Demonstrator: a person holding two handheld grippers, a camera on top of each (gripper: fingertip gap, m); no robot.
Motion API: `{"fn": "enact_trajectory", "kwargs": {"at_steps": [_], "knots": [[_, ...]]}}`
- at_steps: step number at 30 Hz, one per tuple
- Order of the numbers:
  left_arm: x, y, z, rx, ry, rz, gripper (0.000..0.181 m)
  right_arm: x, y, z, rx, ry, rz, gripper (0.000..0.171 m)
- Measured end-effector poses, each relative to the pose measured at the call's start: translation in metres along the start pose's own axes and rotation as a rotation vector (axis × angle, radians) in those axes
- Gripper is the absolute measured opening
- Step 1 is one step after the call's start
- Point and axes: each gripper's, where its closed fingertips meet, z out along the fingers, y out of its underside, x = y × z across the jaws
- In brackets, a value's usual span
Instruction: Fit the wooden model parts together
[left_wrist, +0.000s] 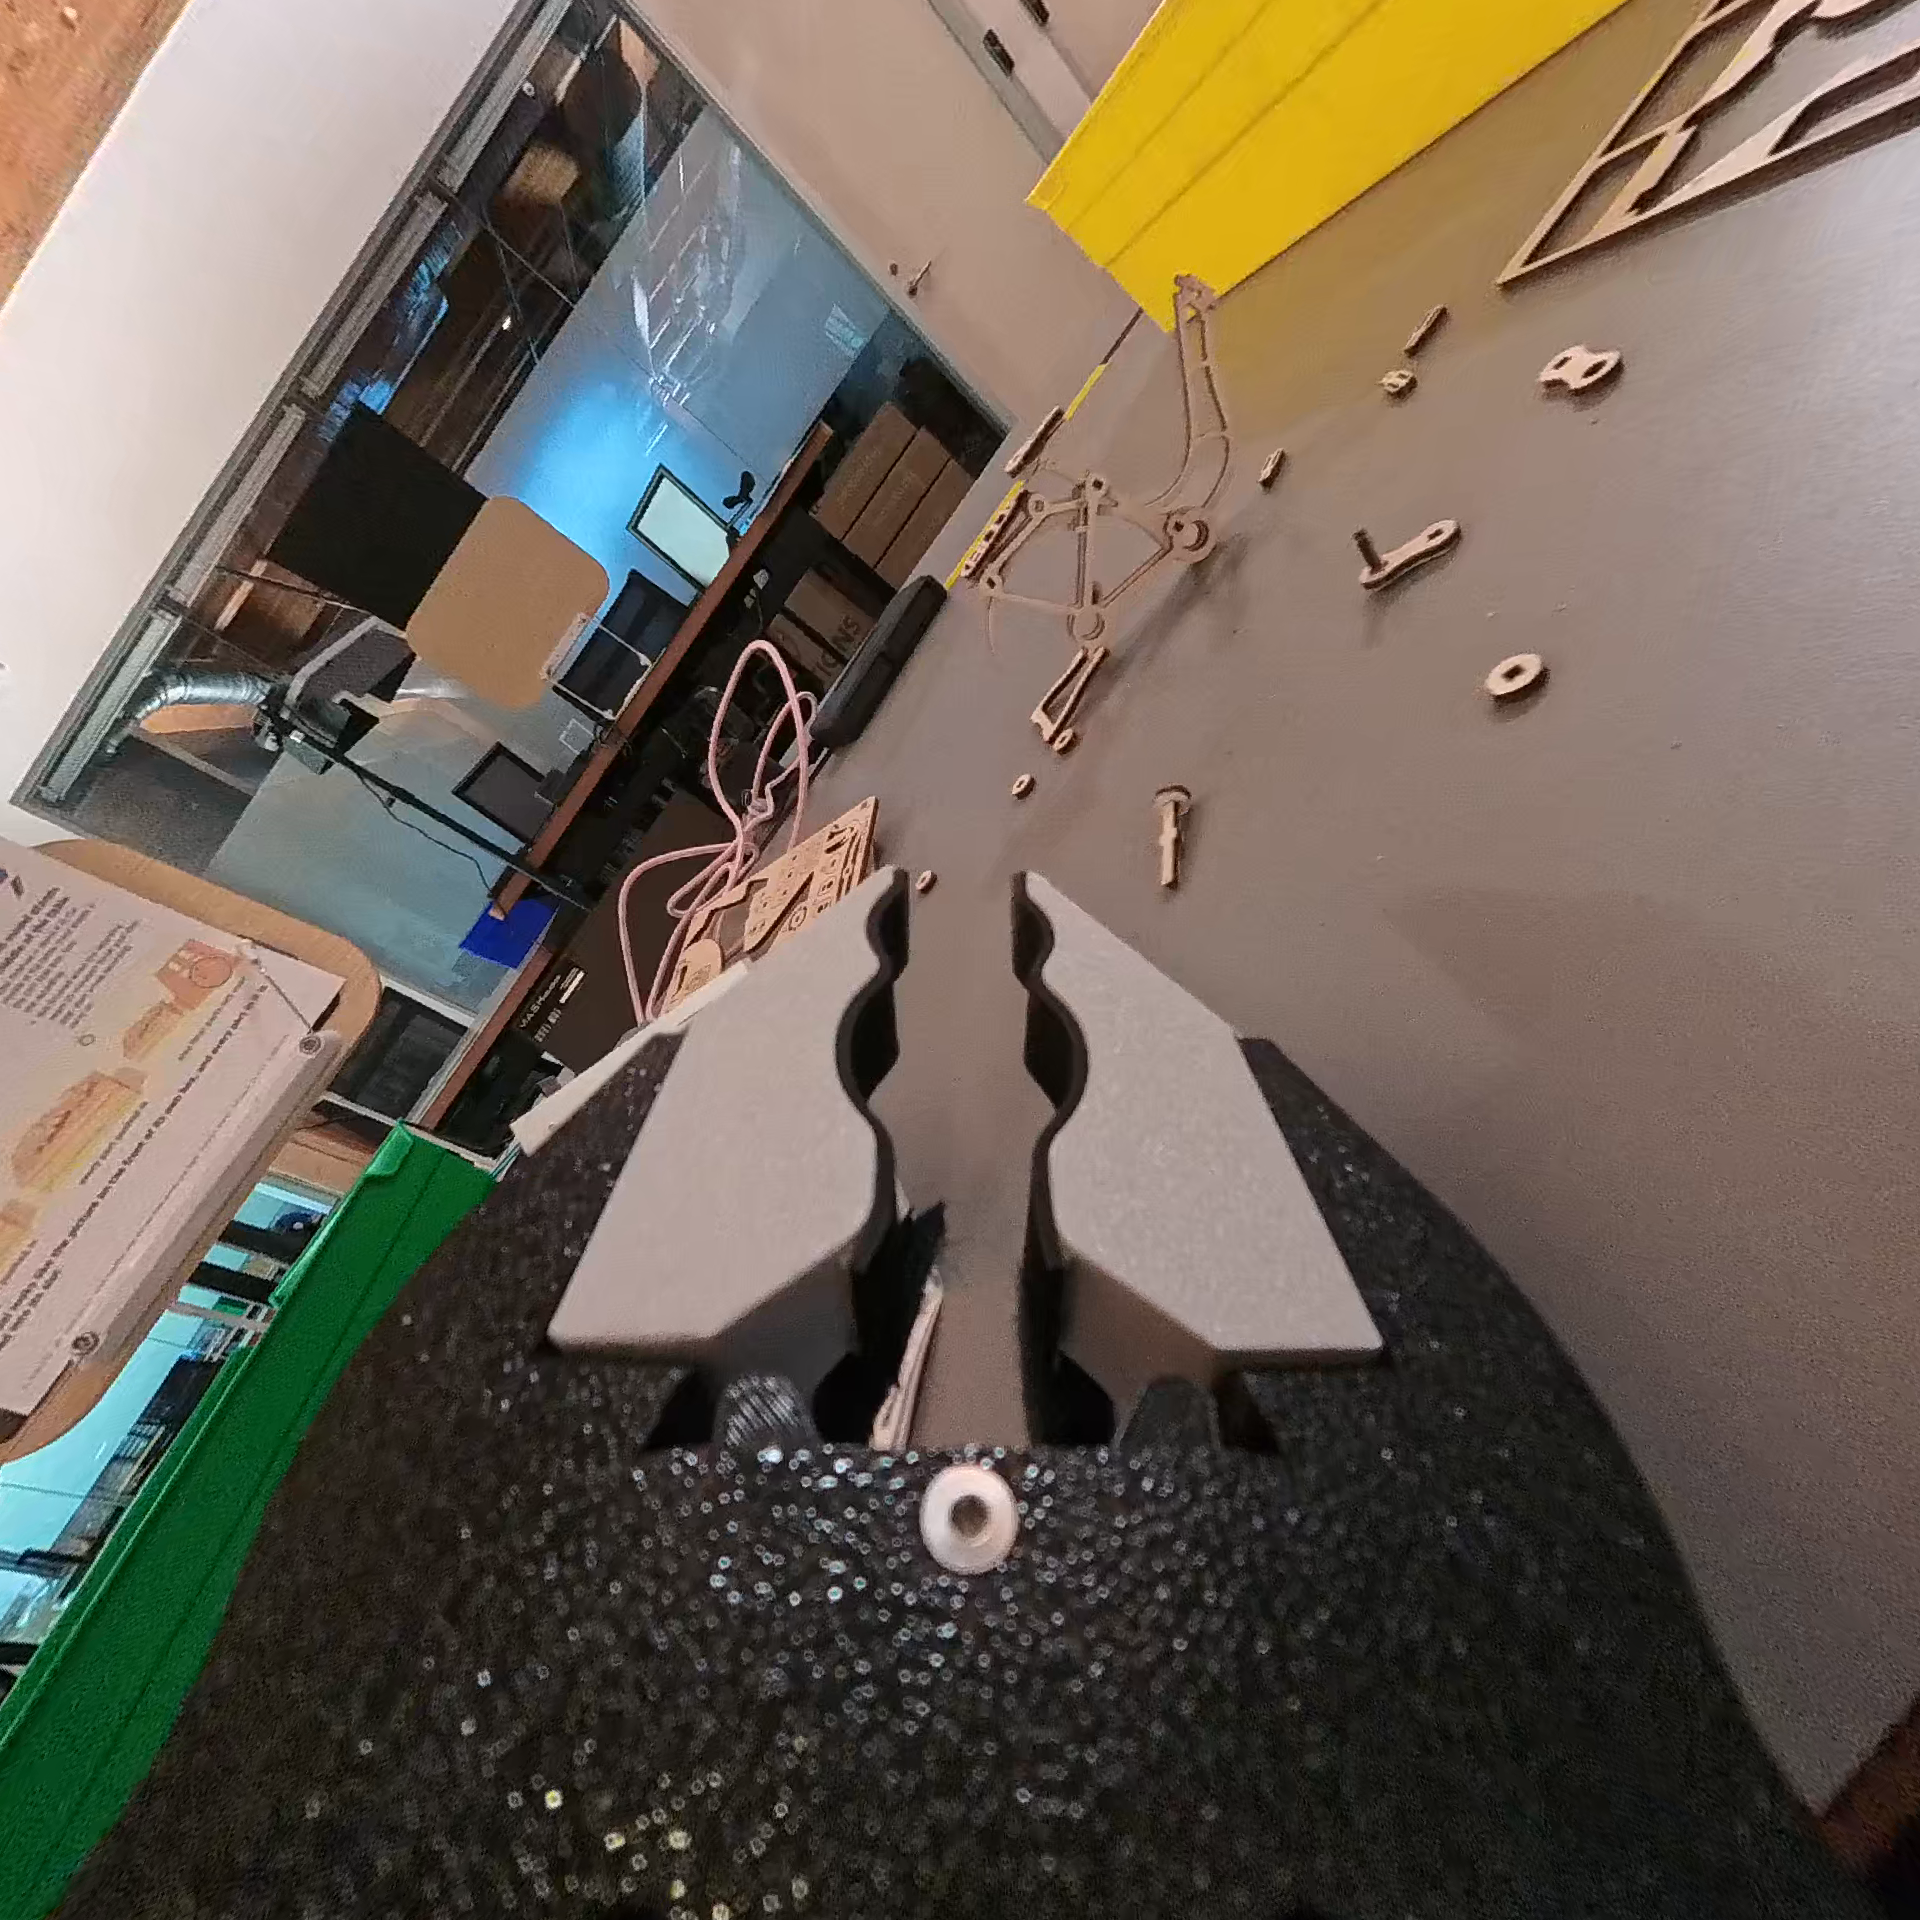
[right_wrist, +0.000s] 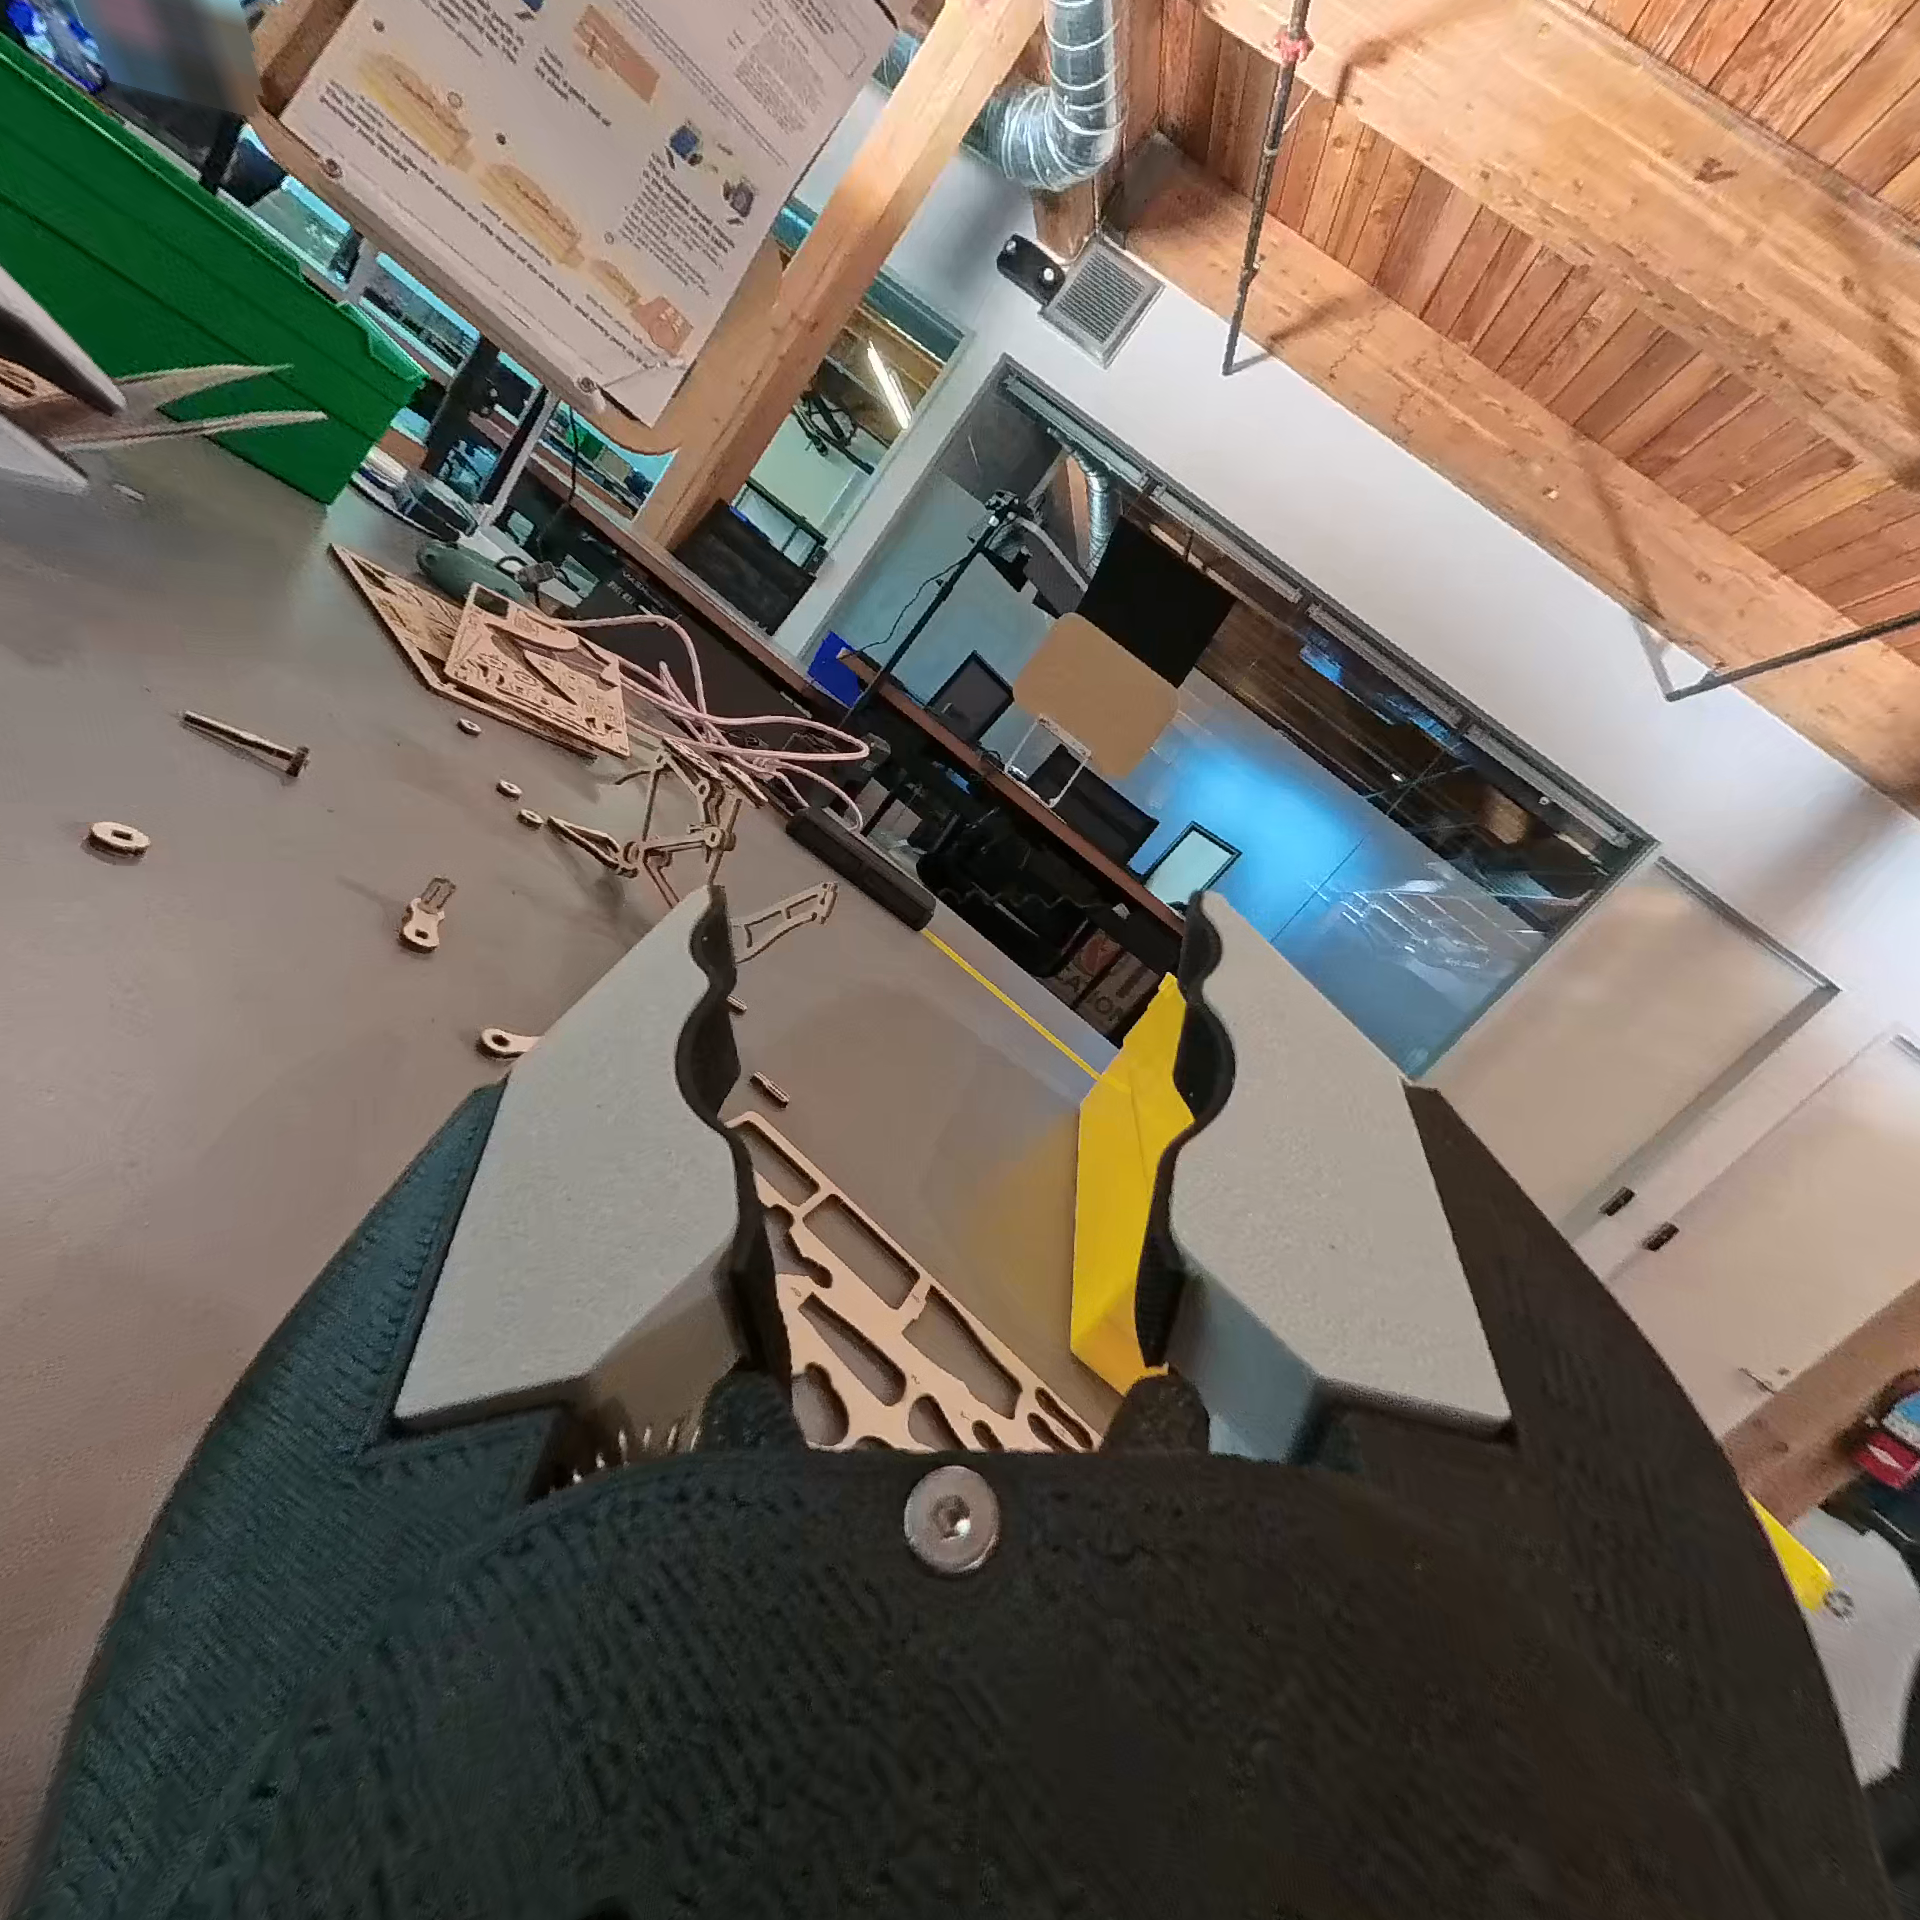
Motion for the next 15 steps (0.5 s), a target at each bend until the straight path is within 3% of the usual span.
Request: {"fn": "enact_trajectory", "kwargs": {"at_steps": [1, 15], "knots": [[-0.0004, 0.0006, 0.0003, -0.004, -0.001, -0.001, 0.017, -0.0005, -0.0004, 0.0, 0.003, -0.002, 0.001, 0.085], [-0.0017, 0.0043, 0.0016, -0.021, -0.007, 0.003, 0.018, 0.007, -0.0092, -0.0072, 0.07, -0.027, 0.135, 0.091]]}}
